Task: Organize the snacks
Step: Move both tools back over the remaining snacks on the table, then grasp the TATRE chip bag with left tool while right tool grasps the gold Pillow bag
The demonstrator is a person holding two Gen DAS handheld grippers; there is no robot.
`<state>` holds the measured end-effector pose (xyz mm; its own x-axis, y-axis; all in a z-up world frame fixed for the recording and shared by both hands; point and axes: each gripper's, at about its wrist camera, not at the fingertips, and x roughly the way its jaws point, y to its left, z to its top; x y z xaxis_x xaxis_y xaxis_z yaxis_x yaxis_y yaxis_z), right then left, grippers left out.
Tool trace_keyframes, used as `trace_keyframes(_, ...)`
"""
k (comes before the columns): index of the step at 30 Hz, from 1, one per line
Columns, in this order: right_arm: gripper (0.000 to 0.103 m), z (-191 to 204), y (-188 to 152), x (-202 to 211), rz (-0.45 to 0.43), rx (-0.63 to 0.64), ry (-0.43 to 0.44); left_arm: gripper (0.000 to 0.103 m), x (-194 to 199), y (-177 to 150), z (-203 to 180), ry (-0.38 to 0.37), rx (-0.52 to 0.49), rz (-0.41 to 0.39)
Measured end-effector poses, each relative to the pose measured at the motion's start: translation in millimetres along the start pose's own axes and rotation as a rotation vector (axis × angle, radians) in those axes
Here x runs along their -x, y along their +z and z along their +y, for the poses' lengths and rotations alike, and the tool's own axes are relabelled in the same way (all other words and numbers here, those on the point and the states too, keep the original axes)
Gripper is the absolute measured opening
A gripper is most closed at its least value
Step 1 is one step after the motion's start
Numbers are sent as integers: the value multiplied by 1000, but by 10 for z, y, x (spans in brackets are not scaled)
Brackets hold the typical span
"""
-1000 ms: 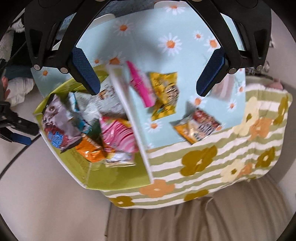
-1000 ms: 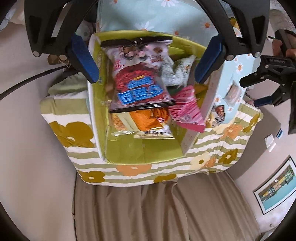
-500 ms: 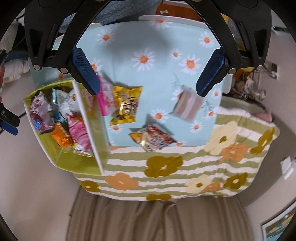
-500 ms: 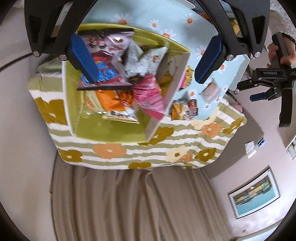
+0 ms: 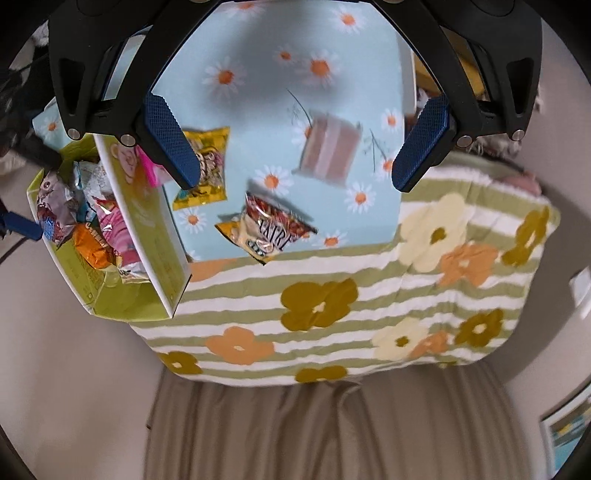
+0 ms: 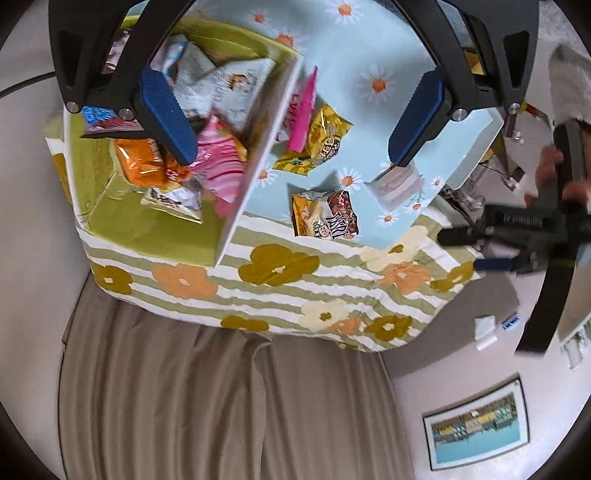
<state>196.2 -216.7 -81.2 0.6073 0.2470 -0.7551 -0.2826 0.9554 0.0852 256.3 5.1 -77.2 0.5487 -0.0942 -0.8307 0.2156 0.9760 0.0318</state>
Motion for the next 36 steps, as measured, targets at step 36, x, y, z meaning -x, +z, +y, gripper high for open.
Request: trace_keyframes(36, 89, 897, -342, -1769, 174, -237, -482, 103, -2636, 381, -400, -343, -493, 340)
